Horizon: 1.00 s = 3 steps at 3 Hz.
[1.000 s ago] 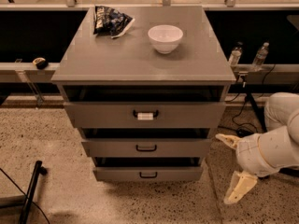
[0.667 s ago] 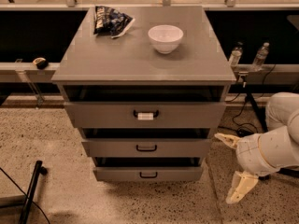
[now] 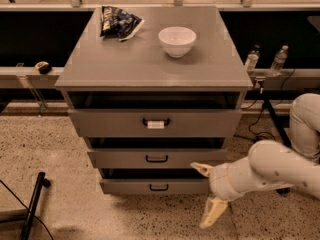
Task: Open bottom drawer
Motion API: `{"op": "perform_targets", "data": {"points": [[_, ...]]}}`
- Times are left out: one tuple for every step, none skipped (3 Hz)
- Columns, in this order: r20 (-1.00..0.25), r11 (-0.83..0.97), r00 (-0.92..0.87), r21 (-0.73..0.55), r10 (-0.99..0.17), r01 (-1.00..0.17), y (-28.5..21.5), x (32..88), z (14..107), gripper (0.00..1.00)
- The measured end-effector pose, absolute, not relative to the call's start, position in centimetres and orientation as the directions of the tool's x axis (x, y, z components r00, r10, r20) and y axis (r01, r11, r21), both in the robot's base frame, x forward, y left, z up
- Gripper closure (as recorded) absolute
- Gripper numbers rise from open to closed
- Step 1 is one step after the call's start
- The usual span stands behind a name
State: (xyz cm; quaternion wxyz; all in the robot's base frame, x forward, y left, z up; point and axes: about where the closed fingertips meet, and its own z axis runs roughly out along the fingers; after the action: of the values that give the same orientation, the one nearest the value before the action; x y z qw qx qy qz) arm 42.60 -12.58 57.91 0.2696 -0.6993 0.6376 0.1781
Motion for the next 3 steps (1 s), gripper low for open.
{"op": "perform_targets", "data": {"points": [[-0.643, -0.093, 0.160, -0.138, -0.749, -0.986, -8.6, 42.2, 51.0, 0.00], [-0.660, -0.089, 0.144, -0.116, -0.737, -0.989, -8.1, 41.8, 49.3, 0.00], [-0.651, -0.089, 0.126, -0.090, -0.748, -0.992, -8.4, 42.8, 47.6, 0.00]]}}
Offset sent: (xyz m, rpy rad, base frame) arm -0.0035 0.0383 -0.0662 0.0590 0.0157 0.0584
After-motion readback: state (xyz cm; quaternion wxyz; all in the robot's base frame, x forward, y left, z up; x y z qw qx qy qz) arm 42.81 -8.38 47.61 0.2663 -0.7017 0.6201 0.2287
